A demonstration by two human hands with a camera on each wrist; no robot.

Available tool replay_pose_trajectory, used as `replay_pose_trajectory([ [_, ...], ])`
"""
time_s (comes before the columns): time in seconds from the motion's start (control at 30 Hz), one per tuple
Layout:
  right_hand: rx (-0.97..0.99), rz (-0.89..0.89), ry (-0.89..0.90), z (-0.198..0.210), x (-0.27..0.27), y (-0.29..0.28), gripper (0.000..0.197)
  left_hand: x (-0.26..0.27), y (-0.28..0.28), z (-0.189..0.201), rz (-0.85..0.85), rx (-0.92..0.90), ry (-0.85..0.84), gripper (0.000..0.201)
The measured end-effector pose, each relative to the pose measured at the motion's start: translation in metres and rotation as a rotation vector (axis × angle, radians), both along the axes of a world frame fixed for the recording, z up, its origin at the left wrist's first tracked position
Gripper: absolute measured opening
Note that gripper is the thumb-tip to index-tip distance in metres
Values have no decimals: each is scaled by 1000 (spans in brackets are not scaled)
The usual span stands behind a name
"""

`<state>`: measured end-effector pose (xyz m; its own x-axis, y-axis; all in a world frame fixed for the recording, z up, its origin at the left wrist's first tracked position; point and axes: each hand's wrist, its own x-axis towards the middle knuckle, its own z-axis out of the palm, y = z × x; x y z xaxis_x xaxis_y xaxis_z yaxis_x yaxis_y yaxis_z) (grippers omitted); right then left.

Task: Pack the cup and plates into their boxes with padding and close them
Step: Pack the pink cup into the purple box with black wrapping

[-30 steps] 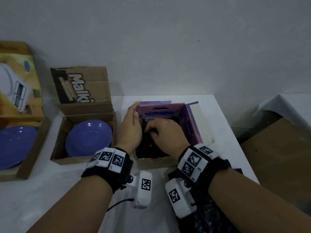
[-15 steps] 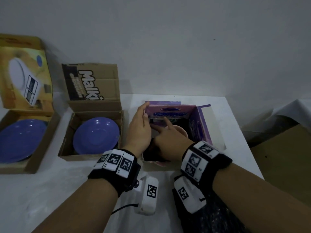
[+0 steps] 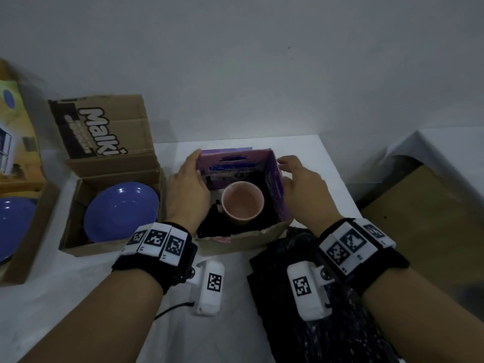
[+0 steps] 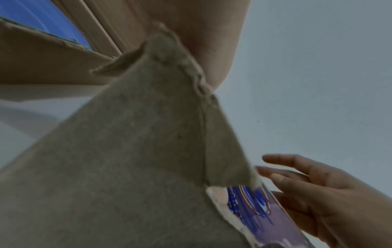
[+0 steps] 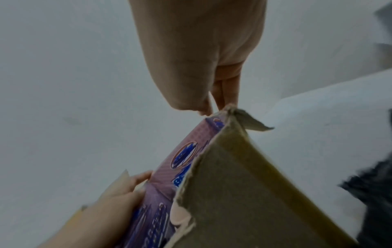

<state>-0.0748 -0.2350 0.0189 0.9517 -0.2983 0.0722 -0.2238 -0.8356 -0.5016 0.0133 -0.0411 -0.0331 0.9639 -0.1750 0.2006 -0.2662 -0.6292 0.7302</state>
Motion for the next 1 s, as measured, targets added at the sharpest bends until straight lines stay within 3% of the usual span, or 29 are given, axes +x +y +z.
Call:
replay_pose_trajectory([
  [0.1,68,-101,12,-4,-25,-13,16,1,1,-1,-12,51,22,53],
  [0.2,-31,129,421,-18,-55,-23,15,2,1,-3,-15,58,48,56],
  [0.23,-17,227,559,-24,-65,-23,18,2,1,-4,-14,59,60,56],
  [0.33,-43,403,750,-44,-84,-18,65,2,0,-4,-11,59,96,57],
  [0.47,-192,415,537,-51,-89,-14,38,2,1,-2,-15,57,120,59],
  [0.6,-168,350,410,-38,-90,-17,45,0,1,-1,-10,35,135,59],
  [0.7,-29,428,414,-11,-91,-18,22,-1,0,0,-15,-5,140,56],
  [0.8,21,484,379,24,-82,-15,32,-2,1,1,-29,-68,149,48],
  [0.87,87,407,185,48,-67,-11,41,-4,3,3,-47,-125,146,41],
  [0.93,145,251,-167,65,-47,-9,42,-5,4,5,-60,-176,147,39],
  [1.0,57,144,-482,75,-26,-3,39,-5,4,6,-50,-207,153,39],
])
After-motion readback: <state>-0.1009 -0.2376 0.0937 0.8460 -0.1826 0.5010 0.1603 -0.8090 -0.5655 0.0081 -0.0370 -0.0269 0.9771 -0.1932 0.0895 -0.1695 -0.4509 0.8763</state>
